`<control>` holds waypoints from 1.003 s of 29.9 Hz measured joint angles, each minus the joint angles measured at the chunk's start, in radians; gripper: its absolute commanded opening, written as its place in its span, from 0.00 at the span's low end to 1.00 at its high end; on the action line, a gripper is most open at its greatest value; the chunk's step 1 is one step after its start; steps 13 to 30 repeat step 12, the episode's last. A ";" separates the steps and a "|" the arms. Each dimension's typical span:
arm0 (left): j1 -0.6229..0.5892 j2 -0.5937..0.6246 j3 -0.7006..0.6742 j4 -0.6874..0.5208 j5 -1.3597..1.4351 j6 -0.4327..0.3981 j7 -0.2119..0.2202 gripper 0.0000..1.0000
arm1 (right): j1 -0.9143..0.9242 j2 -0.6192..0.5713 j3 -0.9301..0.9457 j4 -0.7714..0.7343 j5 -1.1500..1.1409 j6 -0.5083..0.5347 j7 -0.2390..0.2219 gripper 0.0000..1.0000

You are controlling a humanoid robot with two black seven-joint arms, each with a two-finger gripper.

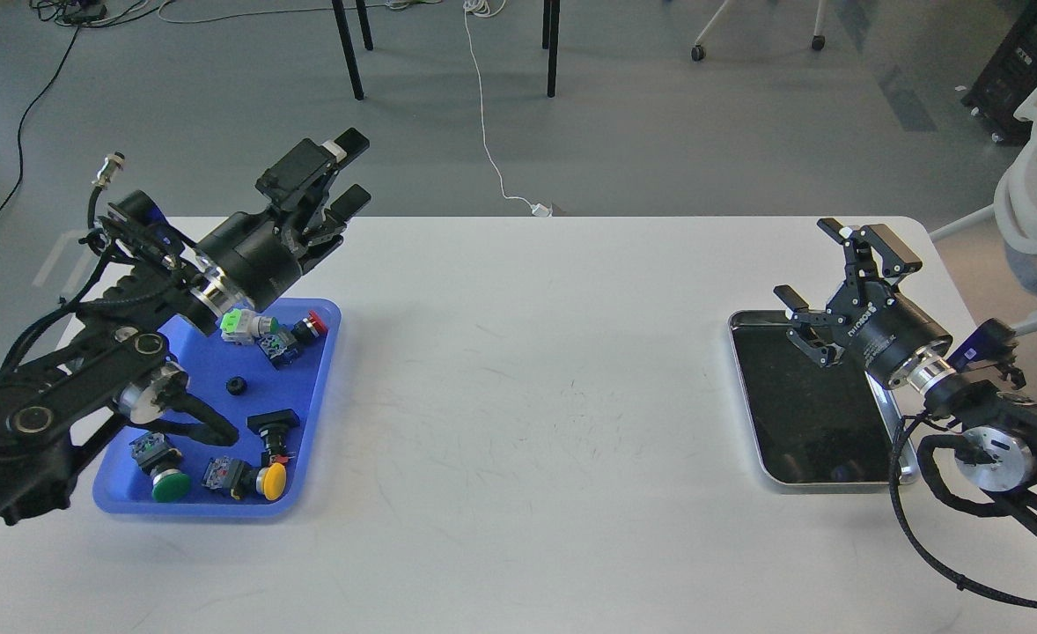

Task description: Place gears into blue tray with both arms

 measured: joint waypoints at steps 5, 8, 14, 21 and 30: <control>0.105 -0.166 -0.164 0.058 -0.008 -0.012 0.027 0.98 | -0.015 0.010 0.003 0.008 0.000 0.000 0.000 0.99; 0.162 -0.214 -0.256 0.082 -0.008 -0.033 0.056 0.98 | -0.019 0.013 0.009 0.015 0.001 0.000 0.000 0.99; 0.232 -0.249 -0.326 0.088 -0.008 -0.084 0.066 0.98 | -0.020 0.026 0.012 0.020 0.001 0.002 0.000 0.99; 0.232 -0.249 -0.326 0.088 -0.008 -0.084 0.066 0.98 | -0.020 0.026 0.012 0.020 0.001 0.002 0.000 0.99; 0.232 -0.249 -0.326 0.088 -0.008 -0.084 0.066 0.98 | -0.020 0.026 0.012 0.020 0.001 0.002 0.000 0.99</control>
